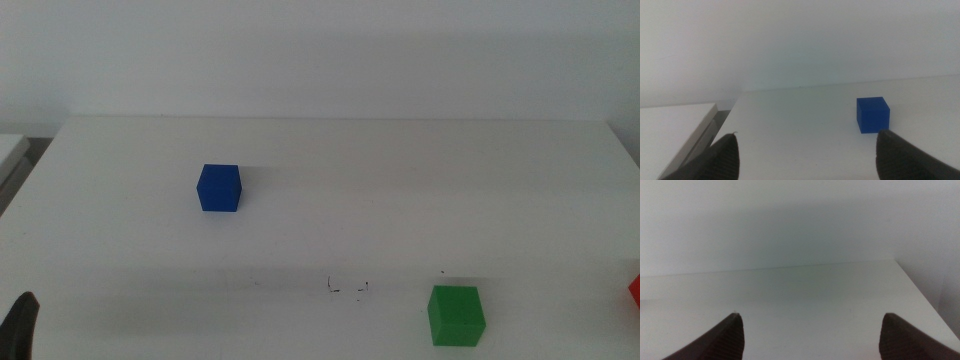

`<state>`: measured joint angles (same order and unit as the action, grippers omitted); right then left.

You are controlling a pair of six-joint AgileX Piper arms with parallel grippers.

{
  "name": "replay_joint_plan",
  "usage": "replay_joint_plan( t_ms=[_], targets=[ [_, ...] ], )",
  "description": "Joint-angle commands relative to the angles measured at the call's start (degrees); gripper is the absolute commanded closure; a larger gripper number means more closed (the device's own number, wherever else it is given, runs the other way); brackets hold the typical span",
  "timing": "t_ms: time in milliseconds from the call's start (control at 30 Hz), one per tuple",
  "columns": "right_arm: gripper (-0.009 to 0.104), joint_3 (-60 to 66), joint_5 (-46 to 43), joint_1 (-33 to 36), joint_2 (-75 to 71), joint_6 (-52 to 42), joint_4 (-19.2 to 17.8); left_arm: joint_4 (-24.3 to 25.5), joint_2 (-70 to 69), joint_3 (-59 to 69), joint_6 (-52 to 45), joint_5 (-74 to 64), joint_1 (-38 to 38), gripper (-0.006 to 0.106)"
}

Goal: Stack red cubes first, then green, then blue cubes in a specific spot.

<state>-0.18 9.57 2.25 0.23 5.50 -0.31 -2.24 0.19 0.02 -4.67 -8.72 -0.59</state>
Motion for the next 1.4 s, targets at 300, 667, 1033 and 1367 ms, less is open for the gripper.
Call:
replay_joint_plan(
  t_ms=[300, 667, 1033, 1367],
  targets=[
    [0.017, -16.2, 12.4, -0.5, 4.2, 1.1, 0.3, -0.2, -0.2, 0.0, 0.1, 0.7, 0.1, 0.007],
    [0.017, -58.0, 58.1, -0.5, 27.8, -1.5, 2.2, -0.2, -0.2, 0.0, 0.1, 0.7, 0.1, 0.007],
    [0.017, -68.5, 60.4, -0.5, 36.9, -2.8, 4.6, -0.2, -0.2, 0.0, 0.1, 0.8, 0.1, 0.007],
    [0.017, -68.5, 60.4, -0.5, 43.8, -2.0, 4.6, -0.2, -0.2, 0.0, 0.1, 0.8, 0.1, 0.007]
  ],
)
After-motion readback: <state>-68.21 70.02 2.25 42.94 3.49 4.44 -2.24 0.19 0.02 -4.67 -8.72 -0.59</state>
